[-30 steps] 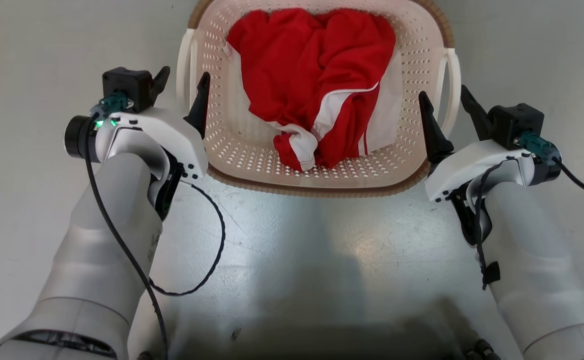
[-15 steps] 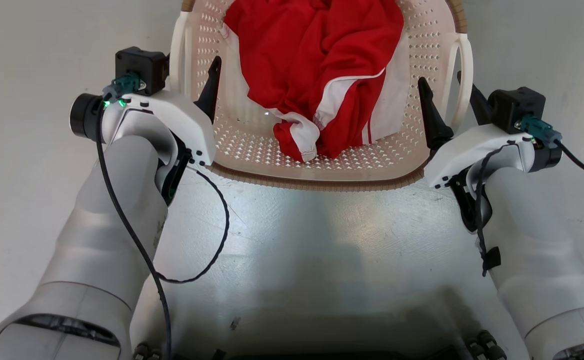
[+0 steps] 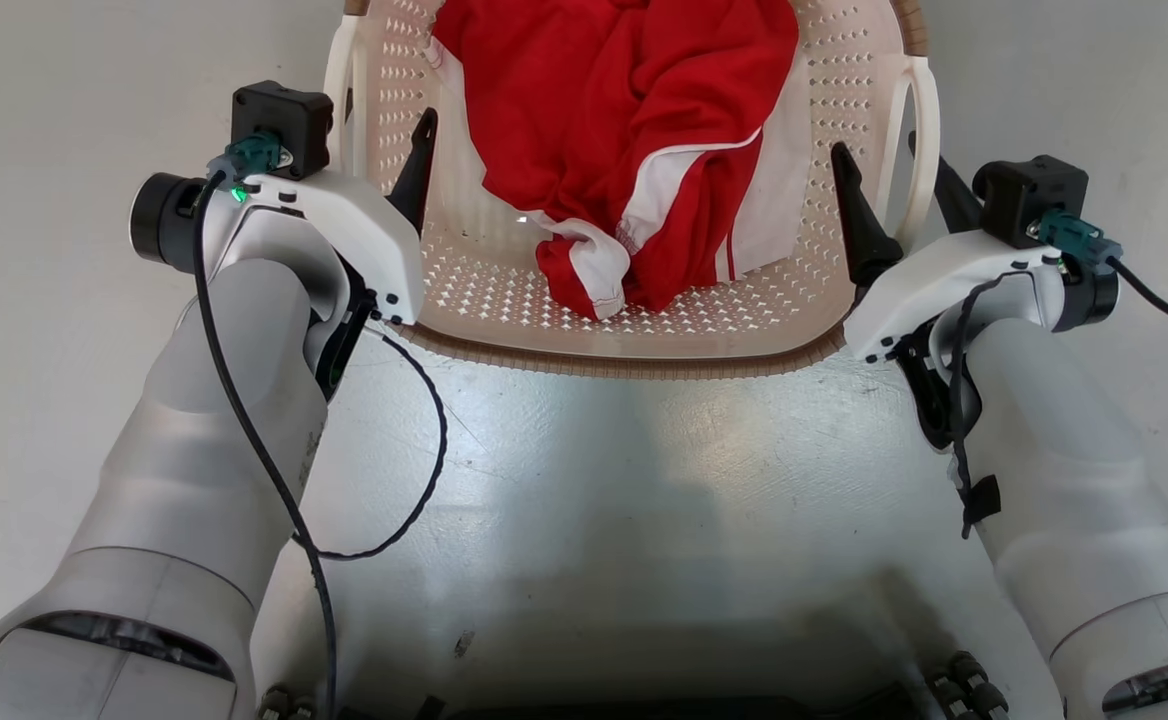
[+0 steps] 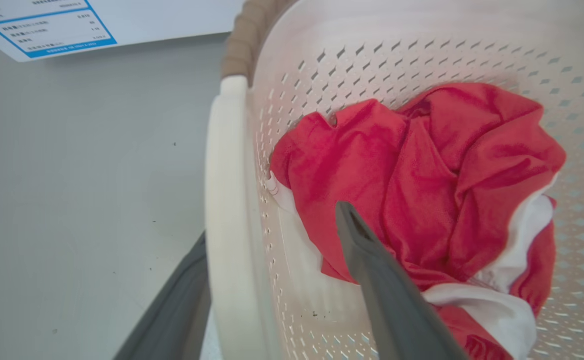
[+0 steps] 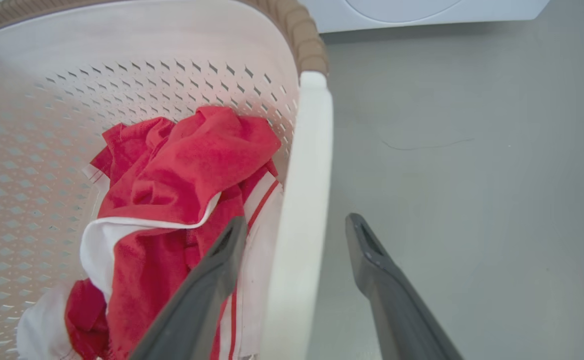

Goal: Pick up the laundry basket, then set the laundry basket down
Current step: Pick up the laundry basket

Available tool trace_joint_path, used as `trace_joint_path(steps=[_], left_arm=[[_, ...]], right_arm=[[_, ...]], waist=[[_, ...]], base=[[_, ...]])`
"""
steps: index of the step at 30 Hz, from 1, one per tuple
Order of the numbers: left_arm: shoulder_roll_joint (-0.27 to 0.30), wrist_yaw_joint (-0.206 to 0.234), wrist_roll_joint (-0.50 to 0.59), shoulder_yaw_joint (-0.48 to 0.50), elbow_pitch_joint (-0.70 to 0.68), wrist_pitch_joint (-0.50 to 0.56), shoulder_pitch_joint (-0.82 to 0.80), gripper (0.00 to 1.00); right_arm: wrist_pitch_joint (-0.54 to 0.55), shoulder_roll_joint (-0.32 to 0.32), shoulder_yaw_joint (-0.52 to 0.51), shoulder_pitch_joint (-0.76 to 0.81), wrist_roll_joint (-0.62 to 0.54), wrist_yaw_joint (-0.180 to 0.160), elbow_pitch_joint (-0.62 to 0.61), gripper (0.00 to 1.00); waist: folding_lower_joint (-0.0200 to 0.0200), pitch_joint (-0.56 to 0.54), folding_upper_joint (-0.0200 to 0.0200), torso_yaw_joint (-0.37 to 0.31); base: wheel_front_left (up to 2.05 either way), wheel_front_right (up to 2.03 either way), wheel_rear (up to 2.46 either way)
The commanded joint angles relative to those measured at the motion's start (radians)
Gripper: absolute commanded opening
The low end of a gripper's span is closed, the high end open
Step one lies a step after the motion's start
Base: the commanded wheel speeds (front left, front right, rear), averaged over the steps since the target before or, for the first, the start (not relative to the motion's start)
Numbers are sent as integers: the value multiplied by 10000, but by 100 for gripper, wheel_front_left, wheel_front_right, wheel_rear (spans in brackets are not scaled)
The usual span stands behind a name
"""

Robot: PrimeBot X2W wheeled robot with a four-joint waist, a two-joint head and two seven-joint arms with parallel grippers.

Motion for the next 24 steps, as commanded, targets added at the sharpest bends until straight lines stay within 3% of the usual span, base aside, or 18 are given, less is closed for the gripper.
trace_joint_path(steps=[1,24], left_arm=[[326,-59,-111,92,-38,-51,-26,100],[449,-59,-371,-266,217,-51,-193,100]], right_arm=[[-107,183,217,250,96,62,-27,100],[-107,183,629,108,503,62,252,100]], waist=[[-1,-2,0,-6],[-1,15,0,-53]], base=[[0,0,0],[0,0,0]])
